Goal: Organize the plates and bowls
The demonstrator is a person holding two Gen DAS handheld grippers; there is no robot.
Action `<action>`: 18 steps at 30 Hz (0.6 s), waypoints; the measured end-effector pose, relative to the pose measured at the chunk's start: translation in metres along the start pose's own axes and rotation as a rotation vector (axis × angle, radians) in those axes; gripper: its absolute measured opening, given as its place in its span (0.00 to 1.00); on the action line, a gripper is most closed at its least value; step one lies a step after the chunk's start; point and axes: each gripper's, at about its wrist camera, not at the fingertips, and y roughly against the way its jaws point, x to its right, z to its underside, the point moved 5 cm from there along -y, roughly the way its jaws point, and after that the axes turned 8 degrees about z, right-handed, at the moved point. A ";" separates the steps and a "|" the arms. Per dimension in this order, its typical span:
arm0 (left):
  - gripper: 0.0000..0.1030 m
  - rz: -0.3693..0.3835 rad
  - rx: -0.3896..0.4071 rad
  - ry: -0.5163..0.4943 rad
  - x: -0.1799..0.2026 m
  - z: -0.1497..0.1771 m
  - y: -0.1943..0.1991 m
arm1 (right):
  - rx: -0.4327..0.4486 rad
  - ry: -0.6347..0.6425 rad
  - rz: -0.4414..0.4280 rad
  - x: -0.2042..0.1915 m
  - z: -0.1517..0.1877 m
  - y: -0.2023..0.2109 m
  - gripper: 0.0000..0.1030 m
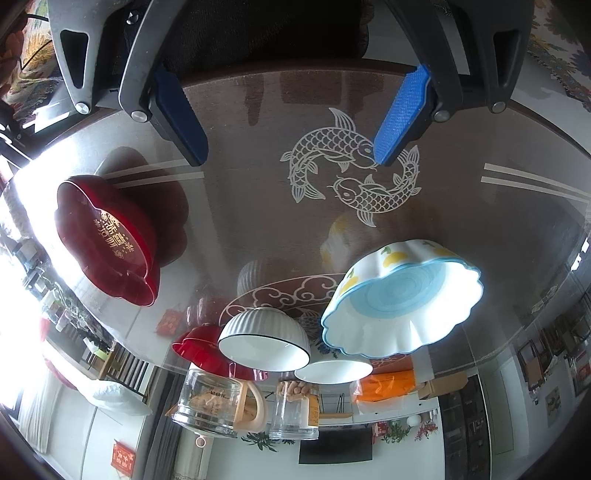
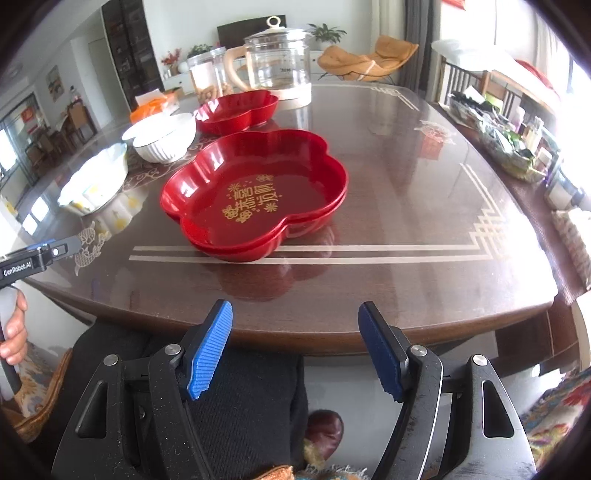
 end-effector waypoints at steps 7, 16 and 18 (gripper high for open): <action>0.88 -0.024 -0.015 0.035 -0.016 0.003 -0.008 | 0.101 -0.099 0.133 0.044 -0.041 -0.010 0.72; 0.88 -0.081 -0.042 0.084 -0.035 0.002 -0.006 | 0.079 -0.089 0.293 0.096 -0.114 -0.109 0.72; 0.88 -0.094 -0.041 0.101 -0.037 0.000 -0.004 | 0.057 -0.115 0.290 0.104 -0.128 -0.135 0.72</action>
